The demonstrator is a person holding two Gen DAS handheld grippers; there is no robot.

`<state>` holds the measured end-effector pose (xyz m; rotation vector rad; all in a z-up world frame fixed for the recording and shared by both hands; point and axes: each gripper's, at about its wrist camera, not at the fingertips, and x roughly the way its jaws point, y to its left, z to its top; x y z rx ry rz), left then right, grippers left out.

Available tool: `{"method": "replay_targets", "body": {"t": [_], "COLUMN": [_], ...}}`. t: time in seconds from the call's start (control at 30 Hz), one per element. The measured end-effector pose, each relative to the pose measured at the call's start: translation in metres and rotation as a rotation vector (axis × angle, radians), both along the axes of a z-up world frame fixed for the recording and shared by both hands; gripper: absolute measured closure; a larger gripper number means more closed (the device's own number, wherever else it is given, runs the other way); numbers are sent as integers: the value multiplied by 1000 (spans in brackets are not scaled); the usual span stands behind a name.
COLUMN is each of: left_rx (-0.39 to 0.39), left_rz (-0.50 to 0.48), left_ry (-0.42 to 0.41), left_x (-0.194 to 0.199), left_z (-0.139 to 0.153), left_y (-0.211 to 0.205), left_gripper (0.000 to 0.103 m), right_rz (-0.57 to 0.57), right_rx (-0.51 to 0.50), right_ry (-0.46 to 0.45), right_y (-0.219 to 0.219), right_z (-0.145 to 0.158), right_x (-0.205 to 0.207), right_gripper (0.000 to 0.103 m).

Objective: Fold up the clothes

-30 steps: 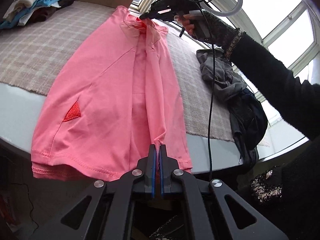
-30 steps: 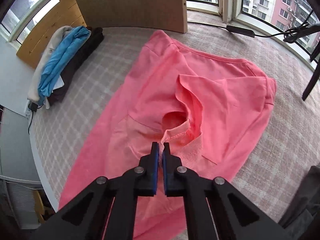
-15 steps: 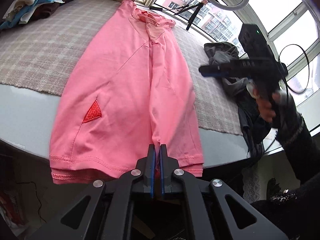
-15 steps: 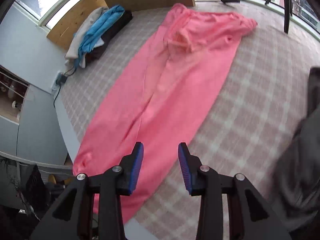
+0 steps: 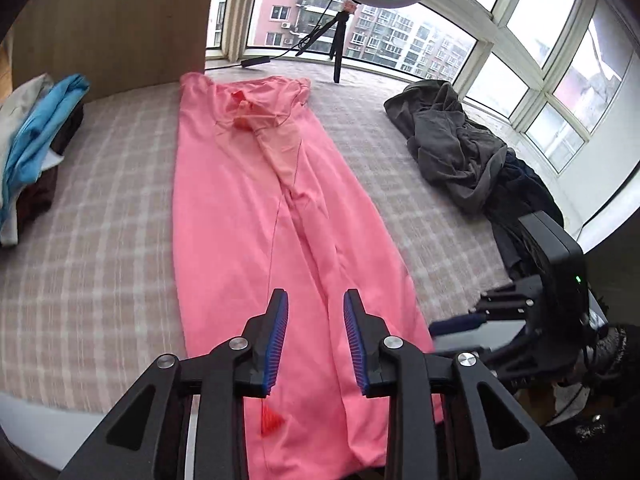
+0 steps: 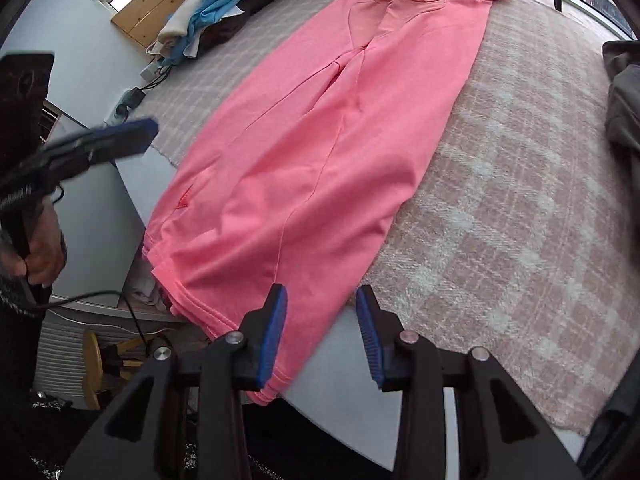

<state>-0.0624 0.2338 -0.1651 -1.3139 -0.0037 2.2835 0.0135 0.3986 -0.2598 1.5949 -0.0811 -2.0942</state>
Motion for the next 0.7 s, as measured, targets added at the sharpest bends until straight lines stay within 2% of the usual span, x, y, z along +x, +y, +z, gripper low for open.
{"method": "replay_targets", "body": {"t": [0.1, 0.27, 0.33, 0.4, 0.43, 0.5, 0.57, 0.7], "left_rx": [-37, -76, -101, -152, -176, -218, -208, -176], "left_rz": [-43, -47, -58, -74, -77, -54, -42, -56], "left_ry": [-19, -71, -77, -47, -35, -26, -27, 13], "left_x": [-43, -88, -99, -100, -100, -102, -101, -64], "left_z": [-15, -43, -51, -53, -54, -55, -49, -17], "left_y": [29, 50, 57, 62, 64, 61, 54, 33], "left_gripper": [70, 70, 72, 75, 80, 82, 82, 79], "right_rz": [-14, -9, -14, -11, -9, -4, 11, -1], "right_rx": [0, 1, -12, -22, -27, -36, -90, -80], "right_ry": [7, 32, 36, 34, 33, 31, 2, -12], "right_y": [-2, -5, -3, -3, -3, -4, -3, 8], "right_z": [-1, -1, -3, -5, -7, -10, -11, -6], "right_x": [2, 13, 17, 19, 20, 22, 28, 39], "right_gripper": [67, 67, 67, 68, 70, 101, 101, 101]}}
